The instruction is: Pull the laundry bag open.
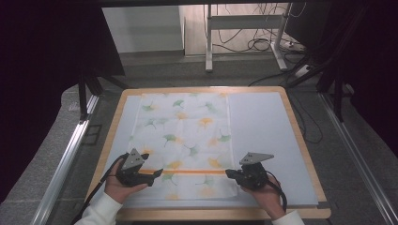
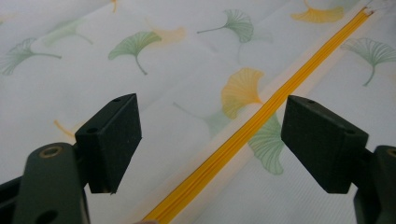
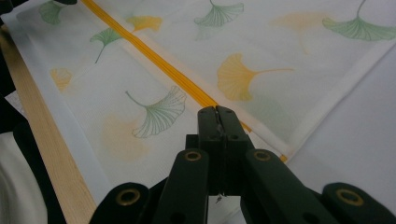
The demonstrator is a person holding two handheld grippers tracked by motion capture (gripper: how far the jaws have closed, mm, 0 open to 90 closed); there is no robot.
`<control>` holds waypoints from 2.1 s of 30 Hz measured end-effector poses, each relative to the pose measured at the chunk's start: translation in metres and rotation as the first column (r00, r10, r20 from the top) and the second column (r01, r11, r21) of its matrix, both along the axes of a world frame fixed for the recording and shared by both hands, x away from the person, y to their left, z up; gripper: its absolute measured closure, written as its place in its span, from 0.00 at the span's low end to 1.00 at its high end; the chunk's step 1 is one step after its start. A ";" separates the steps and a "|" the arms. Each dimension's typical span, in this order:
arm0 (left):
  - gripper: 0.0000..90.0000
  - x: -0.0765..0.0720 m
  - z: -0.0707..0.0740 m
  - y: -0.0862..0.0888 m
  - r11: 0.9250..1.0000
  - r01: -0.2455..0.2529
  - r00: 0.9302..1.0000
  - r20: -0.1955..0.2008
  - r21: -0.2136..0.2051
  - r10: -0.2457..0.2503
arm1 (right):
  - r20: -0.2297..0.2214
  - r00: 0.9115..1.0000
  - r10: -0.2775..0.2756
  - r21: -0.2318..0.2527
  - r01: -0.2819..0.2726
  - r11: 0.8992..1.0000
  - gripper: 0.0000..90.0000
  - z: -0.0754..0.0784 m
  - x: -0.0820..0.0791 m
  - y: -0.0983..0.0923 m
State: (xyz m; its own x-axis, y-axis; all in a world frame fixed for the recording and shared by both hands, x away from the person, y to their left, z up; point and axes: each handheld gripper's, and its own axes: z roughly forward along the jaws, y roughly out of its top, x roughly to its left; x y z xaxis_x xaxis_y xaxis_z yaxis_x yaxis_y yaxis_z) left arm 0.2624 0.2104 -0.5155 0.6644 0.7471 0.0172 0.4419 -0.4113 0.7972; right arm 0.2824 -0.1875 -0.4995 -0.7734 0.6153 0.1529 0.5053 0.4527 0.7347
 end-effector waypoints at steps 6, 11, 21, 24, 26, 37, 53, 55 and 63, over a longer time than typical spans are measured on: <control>0.23 0.005 0.004 -0.008 0.999 0.035 0.999 0.006 -0.010 -0.035 | -0.013 1.000 -0.021 -0.013 0.021 1.000 0.99 -0.005 -0.006 -0.004; 0.26 0.009 0.003 -0.022 0.995 0.103 0.994 -0.038 -0.007 -0.103 | -0.025 0.999 -0.044 -0.018 0.044 0.999 0.99 -0.007 -0.010 -0.010; 0.33 0.019 0.010 -0.042 0.982 0.190 0.976 -0.107 -0.012 -0.191 | -0.019 0.998 -0.051 -0.027 0.051 0.998 0.99 -0.007 -0.013 -0.012; 0.33 0.021 0.010 -0.051 0.977 0.211 0.972 -0.106 0.008 -0.209 | -0.021 0.999 -0.042 -0.038 0.042 0.998 0.99 -0.008 -0.014 -0.009; 0.33 0.023 0.010 -0.057 0.974 0.226 0.968 -0.111 0.019 -0.223 | -0.020 0.999 -0.035 -0.042 0.034 0.999 0.99 -0.009 -0.015 -0.008; 0.34 0.024 0.016 -0.087 0.961 0.275 0.958 -0.086 0.022 -0.272 | -0.028 0.999 -0.023 -0.047 0.021 0.999 0.99 -0.010 -0.018 -0.005; 0.36 0.034 0.012 -0.112 0.953 0.303 0.949 -0.100 0.015 -0.300 | -0.043 0.999 0.003 -0.077 -0.006 0.997 0.99 -0.016 -0.021 0.007; 0.37 0.035 0.010 -0.112 0.954 0.299 0.950 -0.106 0.023 -0.295 | -0.045 0.999 0.014 -0.079 -0.017 0.997 0.99 -0.016 -0.022 0.010; 0.38 0.044 0.008 -0.114 0.956 0.293 0.948 -0.130 -0.010 -0.292 | -0.054 0.998 0.031 -0.105 -0.036 0.994 0.99 -0.019 -0.023 0.015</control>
